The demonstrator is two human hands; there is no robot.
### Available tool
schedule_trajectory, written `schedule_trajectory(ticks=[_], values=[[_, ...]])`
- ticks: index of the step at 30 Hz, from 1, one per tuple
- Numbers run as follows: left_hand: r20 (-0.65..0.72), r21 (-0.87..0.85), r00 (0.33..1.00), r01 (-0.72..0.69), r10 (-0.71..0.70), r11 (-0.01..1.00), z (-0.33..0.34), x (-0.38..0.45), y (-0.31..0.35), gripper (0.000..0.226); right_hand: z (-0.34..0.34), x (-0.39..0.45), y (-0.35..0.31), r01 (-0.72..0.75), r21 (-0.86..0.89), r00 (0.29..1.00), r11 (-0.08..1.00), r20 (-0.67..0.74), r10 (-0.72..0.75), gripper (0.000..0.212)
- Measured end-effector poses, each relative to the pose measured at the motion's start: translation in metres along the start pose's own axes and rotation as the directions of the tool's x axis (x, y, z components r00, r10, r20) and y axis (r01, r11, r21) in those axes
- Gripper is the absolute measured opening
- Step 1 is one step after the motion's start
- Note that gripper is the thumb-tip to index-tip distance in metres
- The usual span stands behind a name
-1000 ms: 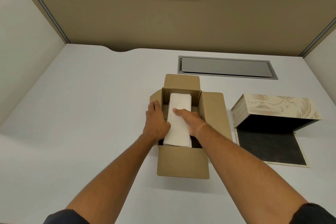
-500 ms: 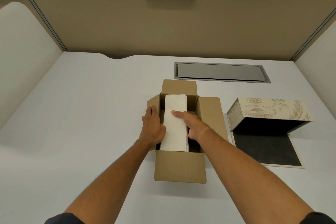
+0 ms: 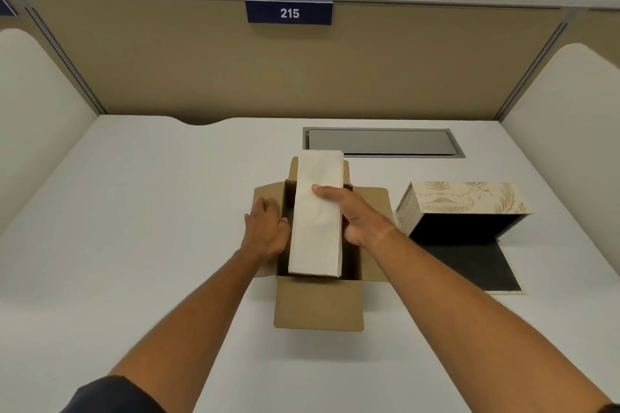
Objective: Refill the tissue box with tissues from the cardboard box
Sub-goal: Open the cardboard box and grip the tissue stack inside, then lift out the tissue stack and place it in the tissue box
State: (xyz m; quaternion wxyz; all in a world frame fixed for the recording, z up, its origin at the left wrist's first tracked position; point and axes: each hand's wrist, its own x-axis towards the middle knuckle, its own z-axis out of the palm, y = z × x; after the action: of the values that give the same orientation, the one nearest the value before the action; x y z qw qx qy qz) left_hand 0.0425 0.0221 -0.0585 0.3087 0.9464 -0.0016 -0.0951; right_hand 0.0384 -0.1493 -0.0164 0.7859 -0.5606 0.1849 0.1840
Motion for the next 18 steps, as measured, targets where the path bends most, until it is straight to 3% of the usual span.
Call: schedule_trajectory(ticks=[4, 8, 11, 16, 18], values=[[-0.044, -0.001, 0.999, 0.029, -0.029, 1.0, -0.007, -0.003, 0.01, 0.041, 0.0, -0.022, -0.02, 0.106, -0.01, 0.994, 0.994, 0.023, -0.106, 0.044], [-0.115, -0.232, 0.989, -0.113, 0.089, 0.966, -0.01, -0.01, 0.028, 0.035, -0.003, -0.043, -0.035, 0.174, 0.061, 0.984, 0.983, 0.034, -0.176, 0.049], [-0.094, -0.419, 0.99, -0.133, 0.102, 0.898, -0.009, -0.017, 0.044, 0.03, -0.01, -0.058, -0.042, 0.195, 0.151, 0.979, 0.969, 0.021, -0.201, 0.049], [0.266, -0.702, 0.963, 0.156, 0.053, 0.695, -0.008, -0.036, 0.07, 0.042, -0.033, -0.082, -0.046, 0.234, 0.21, 0.972, 0.949, -0.018, -0.236, 0.047], [0.307, -0.741, 0.949, 0.195, 0.066, 0.642, -0.009, -0.045, 0.08, 0.05, -0.044, -0.089, -0.046, 0.248, 0.21, 0.969, 0.946, -0.065, -0.239, 0.047]])
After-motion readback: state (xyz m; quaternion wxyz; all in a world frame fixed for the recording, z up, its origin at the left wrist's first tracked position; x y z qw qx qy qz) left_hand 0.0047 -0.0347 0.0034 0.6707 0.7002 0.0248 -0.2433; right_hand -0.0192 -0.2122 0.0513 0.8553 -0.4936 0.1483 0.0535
